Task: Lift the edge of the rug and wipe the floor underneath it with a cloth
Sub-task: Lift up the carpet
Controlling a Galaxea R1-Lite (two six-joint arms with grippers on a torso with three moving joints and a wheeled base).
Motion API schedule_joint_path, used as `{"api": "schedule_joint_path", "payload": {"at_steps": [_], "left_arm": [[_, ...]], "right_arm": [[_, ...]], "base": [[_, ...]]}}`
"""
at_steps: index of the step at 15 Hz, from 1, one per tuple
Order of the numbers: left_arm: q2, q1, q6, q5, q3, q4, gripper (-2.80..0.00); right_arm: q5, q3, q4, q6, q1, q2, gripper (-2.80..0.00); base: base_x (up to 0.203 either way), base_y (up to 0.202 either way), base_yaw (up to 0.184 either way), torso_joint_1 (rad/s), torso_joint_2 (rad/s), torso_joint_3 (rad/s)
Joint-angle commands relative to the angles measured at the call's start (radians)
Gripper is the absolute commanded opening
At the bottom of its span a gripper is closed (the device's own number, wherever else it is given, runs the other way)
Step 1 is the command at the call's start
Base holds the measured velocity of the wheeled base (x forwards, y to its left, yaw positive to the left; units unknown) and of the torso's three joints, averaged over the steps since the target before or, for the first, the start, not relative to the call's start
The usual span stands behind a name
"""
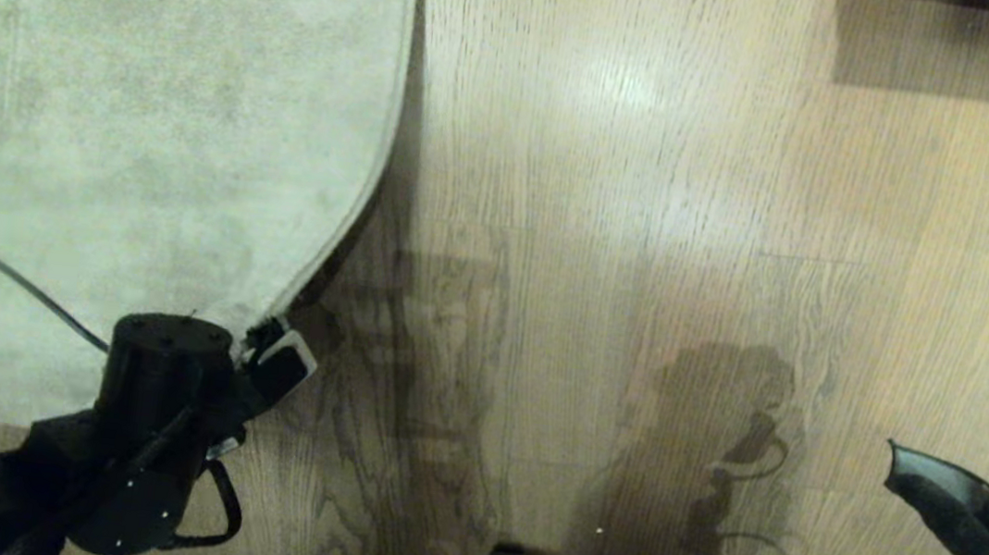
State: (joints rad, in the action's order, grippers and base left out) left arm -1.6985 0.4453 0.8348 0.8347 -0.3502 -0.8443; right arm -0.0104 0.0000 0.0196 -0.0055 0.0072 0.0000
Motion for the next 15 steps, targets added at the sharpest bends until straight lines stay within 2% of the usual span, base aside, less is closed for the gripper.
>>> {"api": "schedule_joint_path", "payload": {"at_steps": [1, 5, 10, 11, 15], "left_arm": [[-0.020, 0.010, -0.039, 0.004, 0.044, -0.004, 0.00], [-0.073, 0.027, -0.124, 0.009, 0.066, -0.006, 0.00], [-0.078, 0.027, -0.129, 0.009, 0.065, -0.006, 0.00], [-0.078, 0.029, -0.130, 0.007, 0.064, -0.007, -2.80], [-0.050, 0.052, -0.131, 0.010, 0.054, -0.007, -2.80]], "right_arm": [[0.000, 0.000, 0.000, -0.001, 0.000, 0.001, -2.80], [0.000, 0.000, 0.000, -0.001, 0.000, 0.001, -2.80], [0.000, 0.000, 0.000, -0.001, 0.000, 0.000, -2.80], [0.000, 0.000, 0.000, -0.001, 0.000, 0.002, -2.80], [0.000, 0.000, 0.000, -0.001, 0.000, 0.000, -2.80]], "base": [[0.000, 0.000, 0.000, 0.000, 0.00, 0.000], [0.000, 0.000, 0.000, 0.000, 0.00, 0.000], [0.000, 0.000, 0.000, 0.000, 0.00, 0.000], [0.000, 0.000, 0.000, 0.000, 0.00, 0.000], [0.000, 0.000, 0.000, 0.000, 0.00, 0.000]]}}
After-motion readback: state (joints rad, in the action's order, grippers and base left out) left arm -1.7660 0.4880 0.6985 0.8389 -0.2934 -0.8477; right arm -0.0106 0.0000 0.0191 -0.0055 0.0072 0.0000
